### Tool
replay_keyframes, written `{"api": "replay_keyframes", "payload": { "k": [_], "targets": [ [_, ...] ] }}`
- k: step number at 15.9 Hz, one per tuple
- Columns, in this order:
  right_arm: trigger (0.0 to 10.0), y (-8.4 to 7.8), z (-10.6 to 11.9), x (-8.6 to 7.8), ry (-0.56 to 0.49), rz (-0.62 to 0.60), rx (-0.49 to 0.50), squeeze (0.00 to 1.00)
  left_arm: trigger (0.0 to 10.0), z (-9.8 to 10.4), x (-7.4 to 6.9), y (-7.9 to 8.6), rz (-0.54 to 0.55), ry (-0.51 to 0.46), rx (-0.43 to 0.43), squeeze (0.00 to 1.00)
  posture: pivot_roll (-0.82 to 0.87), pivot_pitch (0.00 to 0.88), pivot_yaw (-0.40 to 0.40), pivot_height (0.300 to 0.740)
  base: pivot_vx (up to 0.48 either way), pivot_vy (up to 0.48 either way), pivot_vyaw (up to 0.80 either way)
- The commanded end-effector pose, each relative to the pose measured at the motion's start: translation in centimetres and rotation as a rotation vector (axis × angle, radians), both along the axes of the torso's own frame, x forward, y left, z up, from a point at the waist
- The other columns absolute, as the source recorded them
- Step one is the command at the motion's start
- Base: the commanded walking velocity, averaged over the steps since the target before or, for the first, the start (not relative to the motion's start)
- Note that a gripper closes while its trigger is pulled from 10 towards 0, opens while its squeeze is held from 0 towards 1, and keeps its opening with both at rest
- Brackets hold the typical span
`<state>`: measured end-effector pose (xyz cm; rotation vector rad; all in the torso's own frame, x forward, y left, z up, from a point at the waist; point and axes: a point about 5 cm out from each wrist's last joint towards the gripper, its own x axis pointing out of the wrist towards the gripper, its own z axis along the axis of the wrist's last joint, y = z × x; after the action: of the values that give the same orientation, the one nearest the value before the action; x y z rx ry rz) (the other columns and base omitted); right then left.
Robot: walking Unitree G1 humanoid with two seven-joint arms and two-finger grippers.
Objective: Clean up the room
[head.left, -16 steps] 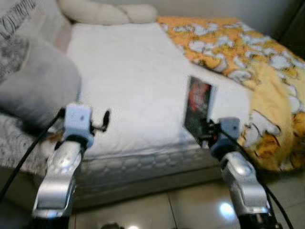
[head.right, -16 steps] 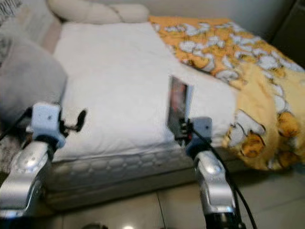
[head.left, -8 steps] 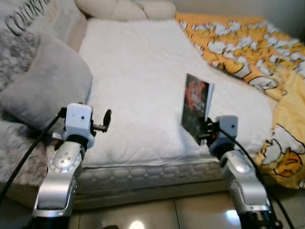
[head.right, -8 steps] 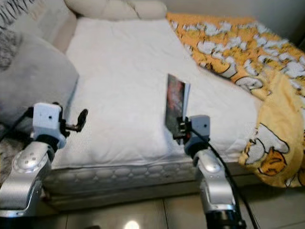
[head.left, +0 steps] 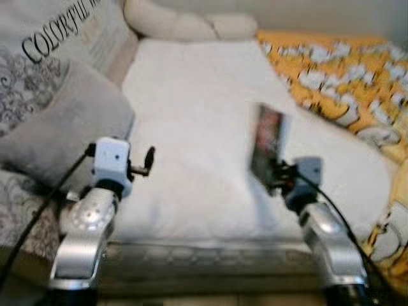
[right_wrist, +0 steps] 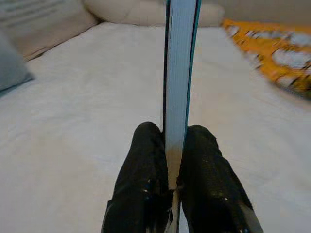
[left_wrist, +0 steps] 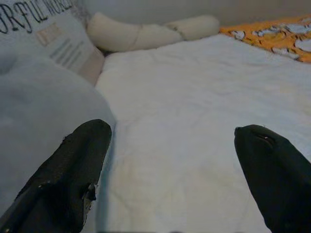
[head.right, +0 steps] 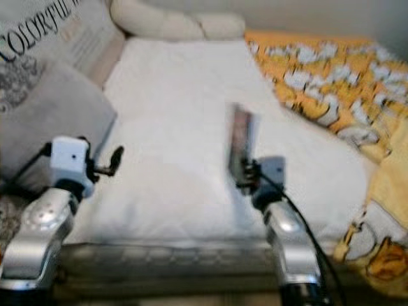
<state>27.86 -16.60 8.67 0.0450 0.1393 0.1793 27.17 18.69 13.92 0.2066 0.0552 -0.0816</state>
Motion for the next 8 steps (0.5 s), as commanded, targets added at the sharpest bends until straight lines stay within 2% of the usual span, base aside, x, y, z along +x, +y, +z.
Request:
{"api": "replay_keyframes", "payload": {
  "k": [1,4,7,8],
  "targets": [
    [10.0,0.99,1.38,0.53,-0.06,0.034,0.017,0.0,10.0,0.12,-0.05,0.44,0.009,-0.001,0.005,0.18,0.05,0.0,-0.066,0.74,0.356,0.0,0.0],
    [10.0,1.23,1.51,0.43,-0.066,0.062,-0.012,0.0,10.0,0.09,-0.09,0.5,0.011,0.0,0.004,0.18,0.05,0.0,-0.066,0.74,0.36,0.0,0.0],
    [10.0,1.47,1.59,0.17,-0.071,0.086,-0.009,0.0,10.0,0.02,-0.23,0.47,0.008,0.001,0.01,0.18,0.05,0.0,-0.068,0.74,0.358,0.0,0.8],
    [10.0,1.41,1.56,0.09,-0.065,0.082,0.014,0.0,10.0,0.0,-0.3,0.46,0.007,0.001,0.011,0.18,0.06,0.0,-0.068,0.74,0.356,0.0,0.0]
  ]
}}
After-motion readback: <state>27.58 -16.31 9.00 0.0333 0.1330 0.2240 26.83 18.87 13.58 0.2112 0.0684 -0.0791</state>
